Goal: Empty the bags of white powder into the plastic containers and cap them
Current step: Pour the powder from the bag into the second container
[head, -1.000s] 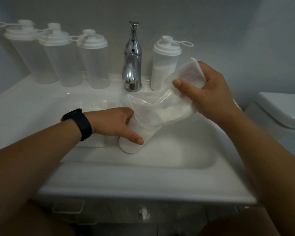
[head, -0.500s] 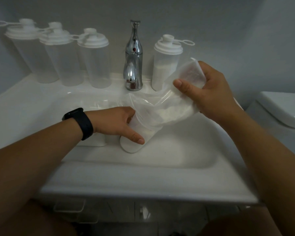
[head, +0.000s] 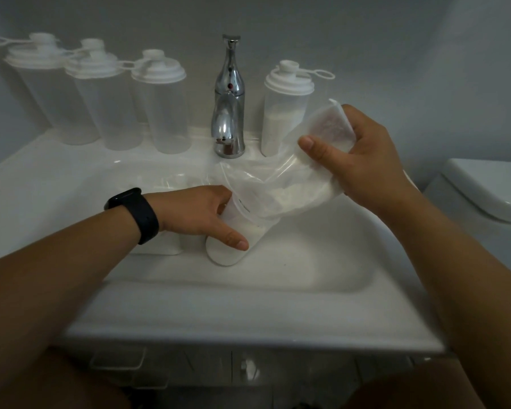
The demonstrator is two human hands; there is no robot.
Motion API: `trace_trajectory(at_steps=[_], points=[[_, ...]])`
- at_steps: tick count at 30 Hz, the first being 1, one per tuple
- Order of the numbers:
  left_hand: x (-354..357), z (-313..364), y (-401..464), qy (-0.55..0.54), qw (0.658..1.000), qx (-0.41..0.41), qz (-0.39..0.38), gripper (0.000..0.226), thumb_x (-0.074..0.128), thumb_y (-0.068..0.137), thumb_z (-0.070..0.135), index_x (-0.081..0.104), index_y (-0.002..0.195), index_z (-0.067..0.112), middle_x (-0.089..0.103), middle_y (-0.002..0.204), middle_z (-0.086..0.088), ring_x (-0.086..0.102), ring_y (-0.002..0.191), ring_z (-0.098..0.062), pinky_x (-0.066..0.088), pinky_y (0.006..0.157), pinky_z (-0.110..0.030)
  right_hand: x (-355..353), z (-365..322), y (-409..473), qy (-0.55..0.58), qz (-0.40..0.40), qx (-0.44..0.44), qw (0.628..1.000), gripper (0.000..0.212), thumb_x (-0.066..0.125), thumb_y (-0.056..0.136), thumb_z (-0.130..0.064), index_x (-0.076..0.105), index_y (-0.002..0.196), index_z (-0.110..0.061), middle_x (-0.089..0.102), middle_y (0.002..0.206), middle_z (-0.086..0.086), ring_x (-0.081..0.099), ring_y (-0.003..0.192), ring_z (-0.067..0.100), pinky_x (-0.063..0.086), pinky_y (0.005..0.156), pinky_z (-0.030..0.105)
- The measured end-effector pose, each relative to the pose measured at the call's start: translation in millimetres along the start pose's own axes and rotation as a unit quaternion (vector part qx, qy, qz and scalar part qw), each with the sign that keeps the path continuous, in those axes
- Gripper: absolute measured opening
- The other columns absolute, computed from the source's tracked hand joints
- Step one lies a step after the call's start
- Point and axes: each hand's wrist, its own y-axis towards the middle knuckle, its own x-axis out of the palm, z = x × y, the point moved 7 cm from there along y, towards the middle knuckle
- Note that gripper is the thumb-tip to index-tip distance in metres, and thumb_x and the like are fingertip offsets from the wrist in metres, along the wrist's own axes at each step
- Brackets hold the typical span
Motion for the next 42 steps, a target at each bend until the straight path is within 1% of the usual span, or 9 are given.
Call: trace_trajectory(at_steps=[2, 4, 7, 12, 17, 21, 27, 38, 42], points=[[-0.7, 0.3, 1.3, 0.0, 1.0, 0.004, 0.0, 0.056, 0.087, 0.059, 0.061, 0.062, 0.104, 0.038, 0.069, 0.089, 0.032, 0.064, 0.086, 0.008, 0.045, 0.074, -0.008, -0.2, -0.9, 0.5, 0.0, 0.002, -0.002, 1.0, 0.022, 0.075, 0.09, -0.04, 0.064, 0.104, -0.028, 0.068, 0.093, -0.016, 0.065, 0.084, -0.004, 0.05, 0.073, 0.011], [-0.5, -0.3, 0.1, 0.006, 1.0, 0.001, 0.004, 0.051, 0.088, 0.063, 0.061, 0.062, 0.098, 0.036, 0.068, 0.084, 0.031, 0.064, 0.083, 0.007, 0.045, 0.073, -0.008, 1.4, -1.7, 0.4, 0.003, -0.004, 0.001, 1.0, 0.023, 0.075, 0.089, -0.041, 0.064, 0.105, -0.027, 0.068, 0.092, -0.017, 0.065, 0.084, -0.005, 0.049, 0.073, 0.011], [-1.8, -3.8, 2.9, 0.01, 1.0, 0.002, 0.016, 0.089, 0.083, 0.043, 0.085, 0.065, 0.114, 0.033, 0.072, 0.108, 0.017, 0.068, 0.1, -0.008, 0.056, 0.096, -0.035, -0.3, -0.6, -0.4, 0.004, 0.003, -0.002, 1.0, 0.023, 0.076, 0.09, -0.039, 0.065, 0.104, -0.025, 0.068, 0.092, -0.015, 0.066, 0.084, -0.002, 0.051, 0.074, 0.013], [-1.4, -5.1, 1.8, 0.015, 1.0, 0.0, 0.013, 0.103, 0.077, 0.037, 0.093, 0.065, 0.119, 0.031, 0.072, 0.115, 0.012, 0.069, 0.106, -0.013, 0.054, 0.1, -0.044, 0.7, -0.5, -0.6, 0.013, -0.003, 0.002, 1.0, 0.021, 0.076, 0.088, -0.04, 0.065, 0.102, -0.028, 0.069, 0.088, -0.02, 0.067, 0.083, -0.001, 0.052, 0.073, 0.014], [-1.1, -4.0, 0.5, 0.018, 1.0, -0.005, 0.012, 0.094, 0.078, 0.041, 0.091, 0.066, 0.114, 0.032, 0.072, 0.11, 0.012, 0.068, 0.101, -0.012, 0.055, 0.098, -0.042, 0.4, -1.1, -0.3, 0.007, -0.001, 0.0, 1.0, 0.023, 0.075, 0.09, -0.04, 0.066, 0.104, -0.026, 0.069, 0.092, -0.014, 0.068, 0.086, 0.002, 0.054, 0.074, 0.017], [-1.4, 2.3, -0.5, 0.028, 0.999, -0.006, 0.014, 0.069, 0.085, 0.054, 0.077, 0.062, 0.095, 0.027, 0.064, 0.09, 0.012, 0.062, 0.083, -0.012, 0.052, 0.078, -0.031, 0.7, 0.5, -0.8, 0.013, -0.003, 0.001, 1.0, 0.022, 0.076, 0.09, -0.039, 0.066, 0.104, -0.026, 0.07, 0.09, -0.016, 0.068, 0.085, 0.001, 0.054, 0.074, 0.017], [-2.6, -3.2, 0.8, 0.026, 0.999, -0.009, 0.016, 0.096, 0.076, 0.039, 0.091, 0.066, 0.109, 0.027, 0.071, 0.105, 0.008, 0.068, 0.096, -0.016, 0.056, 0.095, -0.045, 1.3, -0.1, -0.6, 0.011, -0.001, -0.002, 1.0, 0.02, 0.075, 0.089, -0.041, 0.065, 0.102, -0.03, 0.069, 0.089, -0.019, 0.067, 0.085, 0.0, 0.052, 0.074, 0.015], [-1.3, -2.7, 1.5, 0.017, 1.0, 0.002, 0.018, 0.089, 0.078, 0.041, 0.085, 0.065, 0.111, 0.03, 0.071, 0.106, 0.009, 0.067, 0.095, -0.013, 0.056, 0.095, -0.042, 1.5, -0.3, -0.3, 0.011, -0.004, 0.0, 1.0, 0.02, 0.075, 0.09, -0.04, 0.064, 0.103, -0.03, 0.069, 0.089, -0.019, 0.067, 0.085, 0.0, 0.052, 0.073, 0.015], [-1.4, -4.3, 3.5, 0.018, 1.0, 0.007, 0.015, 0.098, 0.078, 0.04, 0.091, 0.065, 0.117, 0.031, 0.071, 0.112, 0.011, 0.068, 0.102, -0.013, 0.055, 0.098, -0.042, 0.8, -0.1, -0.8, 0.015, -0.001, -0.003, 1.0, 0.019, 0.076, 0.09, -0.039, 0.065, 0.102, -0.03, 0.069, 0.088, -0.02, 0.067, 0.084, -0.001, 0.052, 0.072, 0.014]])
